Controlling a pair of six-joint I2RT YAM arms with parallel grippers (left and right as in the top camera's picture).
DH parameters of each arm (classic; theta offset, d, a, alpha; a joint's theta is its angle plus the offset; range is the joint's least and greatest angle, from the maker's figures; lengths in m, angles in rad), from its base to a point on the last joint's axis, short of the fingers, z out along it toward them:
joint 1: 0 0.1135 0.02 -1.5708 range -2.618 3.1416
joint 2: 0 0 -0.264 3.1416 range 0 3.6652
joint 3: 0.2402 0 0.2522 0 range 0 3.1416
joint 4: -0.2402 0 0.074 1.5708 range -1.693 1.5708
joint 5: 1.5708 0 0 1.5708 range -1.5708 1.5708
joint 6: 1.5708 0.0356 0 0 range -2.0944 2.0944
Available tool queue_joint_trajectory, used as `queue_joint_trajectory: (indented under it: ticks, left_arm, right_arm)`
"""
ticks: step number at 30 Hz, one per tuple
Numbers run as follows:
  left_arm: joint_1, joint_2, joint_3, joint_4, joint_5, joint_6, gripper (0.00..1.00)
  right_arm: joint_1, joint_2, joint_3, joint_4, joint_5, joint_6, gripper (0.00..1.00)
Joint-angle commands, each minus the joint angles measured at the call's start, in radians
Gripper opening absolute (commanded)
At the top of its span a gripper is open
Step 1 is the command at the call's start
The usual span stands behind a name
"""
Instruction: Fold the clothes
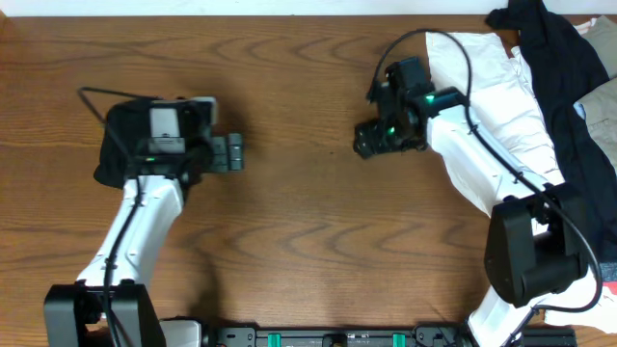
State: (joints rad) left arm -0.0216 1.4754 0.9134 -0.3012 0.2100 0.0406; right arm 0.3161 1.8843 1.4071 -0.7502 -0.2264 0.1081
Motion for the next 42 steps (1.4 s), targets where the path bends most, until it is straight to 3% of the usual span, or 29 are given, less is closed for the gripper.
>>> queue_joint_trajectory:
  ticks: [1, 11, 16, 22, 27, 35, 42]
  left_arm:
    - [-0.033, -0.015, 0.022, 0.030, -0.001, -0.001, 0.98]
    - [-0.056, -0.171, 0.022, -0.090, 0.021, -0.002, 0.98]
    - [-0.056, -0.348, 0.022, -0.198, 0.021, -0.002, 0.98]
    - [-0.056, -0.576, 0.022, -0.270, 0.021, -0.002, 0.98]
    - [-0.056, -0.756, 0.022, -0.353, 0.027, -0.017, 0.98]
    - [-0.056, -0.930, -0.013, -0.637, 0.029, -0.069, 0.98]
    - [-0.056, -0.958, -0.088, -0.558, -0.019, -0.096, 0.98]
  right_arm:
    - [-0.045, -0.029, 0.008, 0.040, 0.032, 0.052, 0.99]
    - [-0.174, -0.176, 0.018, -0.092, 0.029, 0.024, 0.99]
    - [-0.122, -0.304, 0.010, -0.191, 0.195, 0.026, 0.99]
    - [-0.035, -0.489, -0.055, -0.196, 0.241, 0.086, 0.99]
    - [-0.006, -0.641, -0.155, -0.183, 0.245, 0.121, 0.99]
    - [0.012, -0.967, -0.466, -0.107, 0.257, 0.146, 0.99]
    - [0.012, -1.075, -0.574, -0.107, 0.271, 0.173, 0.99]
